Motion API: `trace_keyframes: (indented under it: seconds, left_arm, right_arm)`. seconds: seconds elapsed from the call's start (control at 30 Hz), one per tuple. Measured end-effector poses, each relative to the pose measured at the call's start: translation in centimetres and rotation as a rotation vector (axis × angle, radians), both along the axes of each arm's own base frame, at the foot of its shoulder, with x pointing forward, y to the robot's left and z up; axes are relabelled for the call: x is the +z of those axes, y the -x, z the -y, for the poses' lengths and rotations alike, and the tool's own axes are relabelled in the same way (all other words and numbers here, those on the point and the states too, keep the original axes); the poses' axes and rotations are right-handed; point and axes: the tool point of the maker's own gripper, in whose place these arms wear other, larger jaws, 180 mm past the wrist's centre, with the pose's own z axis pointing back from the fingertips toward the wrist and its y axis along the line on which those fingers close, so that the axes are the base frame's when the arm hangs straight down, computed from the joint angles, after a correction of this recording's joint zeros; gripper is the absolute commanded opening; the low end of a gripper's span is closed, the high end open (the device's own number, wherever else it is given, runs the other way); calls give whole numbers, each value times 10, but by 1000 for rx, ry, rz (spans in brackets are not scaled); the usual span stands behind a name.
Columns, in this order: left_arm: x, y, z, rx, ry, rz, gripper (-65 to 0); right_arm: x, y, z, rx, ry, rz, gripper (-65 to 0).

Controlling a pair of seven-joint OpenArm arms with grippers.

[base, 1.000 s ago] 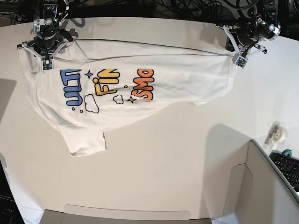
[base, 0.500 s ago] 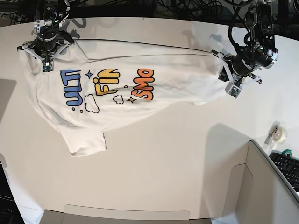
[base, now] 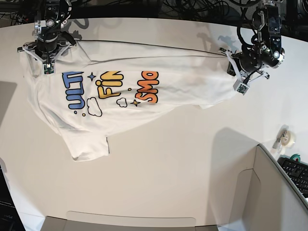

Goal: Layout the t-shirt on the table in an organized manner, then fold the t-shirt properly
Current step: 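Hold the shirt edge with both grippers and pull it taut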

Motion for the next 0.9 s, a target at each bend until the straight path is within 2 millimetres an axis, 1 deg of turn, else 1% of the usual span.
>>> trace_keyframes:
  seconds: [0.23, 0.37, 0.47, 0.53, 0.63, 0.8, 0.9]
  left_arm:
    - [-8, 12, 2, 6, 28, 5, -650]
    - [-8, 12, 2, 6, 28, 4, -650]
    - [-9, 16, 2, 7, 29, -1, -650]
    - [-10, 18, 2, 8, 34, -2, -650]
    - [-10, 19, 2, 9, 35, -6, -650]
    - [-11, 25, 5, 12, 50, 3, -650]
    - [-13, 30, 5, 12, 53, 0, -650]
  right_arm:
    - [0, 2, 1, 3, 5, -6, -650]
    - [-1, 2, 1, 2, 4, -8, -650]
    - [-13, 2, 4, -3, 2, -17, -650]
    - [-17, -4, 8, -15, 7, -13, -650]
    - [-18, -6, 9, -9, 12, -3, -650]
    - [-19, -3, 6, 11, 22, -12, -650]
    - [-22, 5, 2, 31, 32, -23, -650]
